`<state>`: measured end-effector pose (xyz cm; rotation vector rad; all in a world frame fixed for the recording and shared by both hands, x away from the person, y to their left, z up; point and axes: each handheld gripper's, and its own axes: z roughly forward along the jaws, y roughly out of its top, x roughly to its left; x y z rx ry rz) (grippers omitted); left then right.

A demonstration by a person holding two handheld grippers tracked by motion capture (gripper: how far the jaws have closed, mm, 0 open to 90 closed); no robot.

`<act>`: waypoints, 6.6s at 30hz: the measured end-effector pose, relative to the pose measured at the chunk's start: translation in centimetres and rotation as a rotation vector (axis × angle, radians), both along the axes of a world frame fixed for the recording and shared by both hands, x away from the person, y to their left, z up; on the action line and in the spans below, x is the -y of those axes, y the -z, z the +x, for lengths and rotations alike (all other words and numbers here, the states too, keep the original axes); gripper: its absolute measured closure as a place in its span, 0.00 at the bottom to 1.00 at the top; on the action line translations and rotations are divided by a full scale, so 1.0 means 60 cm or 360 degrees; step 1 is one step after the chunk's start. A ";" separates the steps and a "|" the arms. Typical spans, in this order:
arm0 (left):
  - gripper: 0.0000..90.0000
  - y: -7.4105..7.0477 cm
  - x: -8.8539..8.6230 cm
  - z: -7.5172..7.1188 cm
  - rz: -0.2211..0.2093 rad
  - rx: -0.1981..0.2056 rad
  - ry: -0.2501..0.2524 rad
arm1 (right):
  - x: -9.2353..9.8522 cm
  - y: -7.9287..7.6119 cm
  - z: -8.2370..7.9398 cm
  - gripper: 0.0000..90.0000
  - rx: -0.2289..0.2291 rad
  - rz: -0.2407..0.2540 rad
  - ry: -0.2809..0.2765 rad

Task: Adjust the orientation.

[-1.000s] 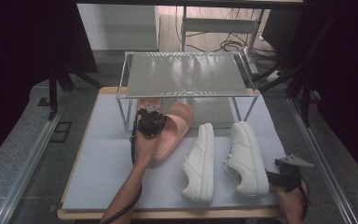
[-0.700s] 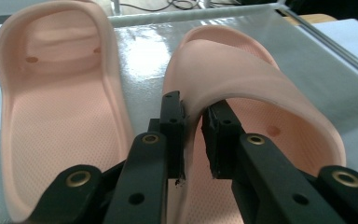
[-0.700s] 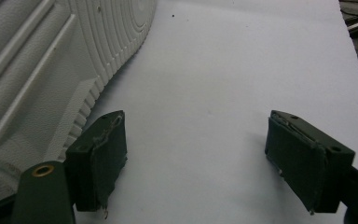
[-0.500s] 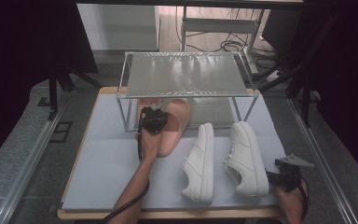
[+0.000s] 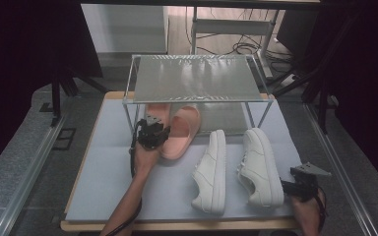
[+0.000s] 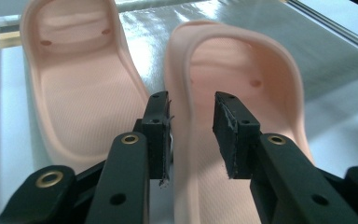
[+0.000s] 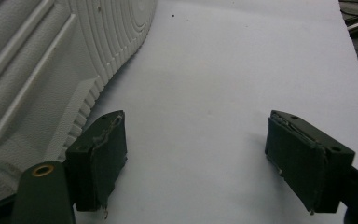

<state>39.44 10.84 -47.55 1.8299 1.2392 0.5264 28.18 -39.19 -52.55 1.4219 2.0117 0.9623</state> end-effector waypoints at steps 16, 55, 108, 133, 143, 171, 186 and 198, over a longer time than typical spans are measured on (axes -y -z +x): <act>0.66 0.010 -0.045 -0.083 -0.0107 -0.0014 0.0154 | 0.000 0.000 0.000 0.23 0.0000 0.0002 0.0001; 1.00 0.053 0.028 -0.117 0.0016 -0.0105 0.0349 | 0.000 0.000 0.000 0.23 0.0001 0.0003 0.0003; 0.99 0.076 0.060 0.043 0.0005 -0.0137 0.0105 | 0.000 0.000 0.000 0.23 0.0000 0.0003 0.0000; 0.79 0.057 0.047 0.009 -0.0004 -0.0098 0.0202 | 0.000 0.000 0.000 0.23 0.0002 0.0003 -0.0002; 0.58 0.043 0.031 -0.011 0.0029 -0.0091 0.0251 | 0.000 0.000 0.000 0.23 0.0001 0.0001 -0.0002; 0.13 -0.002 -0.038 -0.113 0.0146 -0.0148 0.0243 | 0.000 0.000 0.000 0.23 0.0000 -0.0001 0.0000; 0.13 0.023 -0.088 -0.171 0.0232 -0.0164 0.0176 | 0.000 0.000 0.000 0.23 0.0003 0.0002 0.0001; 0.13 0.071 -0.119 -0.187 0.0248 -0.0286 0.0115 | 0.000 0.000 0.000 0.23 0.0001 0.0001 0.0001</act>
